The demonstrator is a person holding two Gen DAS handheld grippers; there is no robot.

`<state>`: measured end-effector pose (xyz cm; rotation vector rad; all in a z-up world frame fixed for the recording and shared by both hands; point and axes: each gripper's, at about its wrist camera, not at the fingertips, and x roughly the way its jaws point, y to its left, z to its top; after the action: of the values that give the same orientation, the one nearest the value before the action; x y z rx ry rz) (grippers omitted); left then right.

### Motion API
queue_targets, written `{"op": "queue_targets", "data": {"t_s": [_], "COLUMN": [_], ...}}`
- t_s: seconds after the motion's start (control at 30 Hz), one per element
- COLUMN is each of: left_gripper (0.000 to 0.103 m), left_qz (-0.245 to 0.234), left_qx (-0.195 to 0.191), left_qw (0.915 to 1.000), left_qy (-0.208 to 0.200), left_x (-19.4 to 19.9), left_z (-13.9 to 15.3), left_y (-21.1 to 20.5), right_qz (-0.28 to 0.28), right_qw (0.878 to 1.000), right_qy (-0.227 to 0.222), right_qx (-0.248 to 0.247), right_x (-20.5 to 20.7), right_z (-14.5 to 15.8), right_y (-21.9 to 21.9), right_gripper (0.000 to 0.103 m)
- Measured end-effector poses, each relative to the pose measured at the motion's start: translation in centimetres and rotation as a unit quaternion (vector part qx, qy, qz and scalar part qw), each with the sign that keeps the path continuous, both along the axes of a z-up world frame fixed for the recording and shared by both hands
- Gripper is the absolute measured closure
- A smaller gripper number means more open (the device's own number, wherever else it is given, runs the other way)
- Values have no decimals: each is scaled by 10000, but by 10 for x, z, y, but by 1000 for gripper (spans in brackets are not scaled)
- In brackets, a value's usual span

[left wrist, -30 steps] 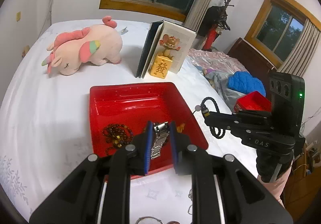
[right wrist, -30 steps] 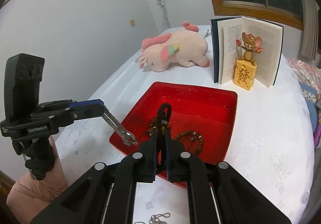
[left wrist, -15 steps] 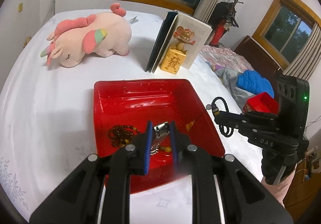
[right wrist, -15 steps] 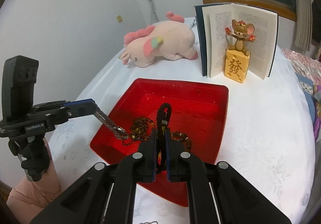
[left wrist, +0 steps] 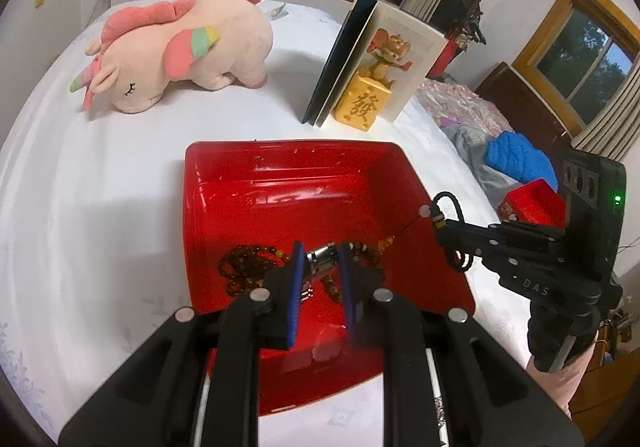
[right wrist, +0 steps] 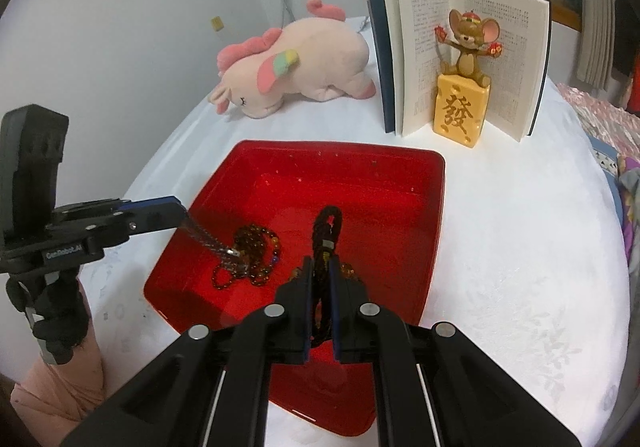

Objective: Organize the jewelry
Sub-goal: 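Carry the watch and the black cord over the red tin with both tools, then open both tools to drop the watch and cord into the tin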

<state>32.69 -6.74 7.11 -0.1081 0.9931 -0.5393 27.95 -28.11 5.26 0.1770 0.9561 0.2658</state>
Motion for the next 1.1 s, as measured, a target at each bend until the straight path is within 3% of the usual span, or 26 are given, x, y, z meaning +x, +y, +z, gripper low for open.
{"op": "queue_targets", "data": {"t_s": [0.77, 0.8, 0.9, 1.0, 1.1], "left_gripper": [87, 87, 86, 84, 68], "left_qz": [-6, -26, -42, -83, -119], "left_qx": [200, 196, 212, 244, 249], "left_qw": [9993, 9991, 9988, 9989, 9991], "left_qy": [329, 374, 429, 404, 322], "left_x": [29, 31, 32, 31, 27], "left_z": [-32, -34, -37, -36, -31], "left_y": [-12, -13, -12, -14, -15], "right_qz": [-21, -16, -83, -62, -66], "right_qw": [9988, 9987, 9983, 9987, 9990], "right_qy": [386, 397, 394, 343, 269], "right_qx": [-309, -317, -417, -362, -364], "right_x": [25, 26, 26, 24, 22], "right_z": [-34, -35, -36, -33, -29], "right_y": [15, 15, 15, 15, 15], "right_gripper": [95, 94, 70, 70, 70]}}
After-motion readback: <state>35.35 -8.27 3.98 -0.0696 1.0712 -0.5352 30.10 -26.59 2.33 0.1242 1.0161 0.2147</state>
